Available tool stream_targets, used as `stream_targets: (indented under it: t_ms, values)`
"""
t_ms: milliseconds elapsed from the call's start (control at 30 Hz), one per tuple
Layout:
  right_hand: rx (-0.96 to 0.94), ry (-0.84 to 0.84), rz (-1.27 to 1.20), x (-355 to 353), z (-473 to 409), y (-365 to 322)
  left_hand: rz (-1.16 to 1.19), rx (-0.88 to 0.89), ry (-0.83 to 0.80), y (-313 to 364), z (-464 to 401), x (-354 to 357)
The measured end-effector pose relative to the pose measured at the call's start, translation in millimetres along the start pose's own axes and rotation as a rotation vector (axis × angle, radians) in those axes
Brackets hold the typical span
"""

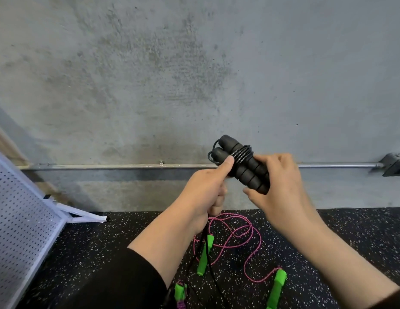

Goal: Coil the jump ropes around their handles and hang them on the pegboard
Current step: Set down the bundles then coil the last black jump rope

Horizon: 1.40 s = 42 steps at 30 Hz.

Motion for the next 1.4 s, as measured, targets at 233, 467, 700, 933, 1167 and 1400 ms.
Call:
stream_targets:
  t_ms: [233, 467, 700, 933, 1167, 1400]
  values:
    - [-0.137, -0.006, -0.008, 1.3, 0.6, -18.6, 0.085, -0.003, 0.034, -1.7, -2.8, -9.1]
    - [0.078, -0.042, -0.512, -6.4, -2.0, -6.2, 0.131, 0.034, -0.023, 2.4, -2.9, -4.4]
    - [0.650, -0.609, -1.317, 37.3, 19.3, -0.1, 0.087, 0.129, -0.071, 14.1, -4.4, 1.1]
    - [0.595, -0.539, -1.425, 37.7, 11.4, 0.1, 0.029, 0.083, -0.085, 14.9, -6.4, -2.2]
    - [0.540, -0.244, -1.285, 22.5, -4.7, 20.3, -0.145, 0.032, -0.131, 3.0, 2.3, 11.7]
    - [0.271, -0.171, -0.415, 11.3, -10.9, 24.3, -0.058, -0.043, -0.114, 2.0, -0.8, 7.8]
Point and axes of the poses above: each hand's wrist, its own z-axis away from the middle knuckle, its own x-axis out of the palm, y = z × x, the point moved 8 cm from there along -z, towards the middle knuckle, and after that the axes turned 9 degrees about z, right-handed, at the moved point
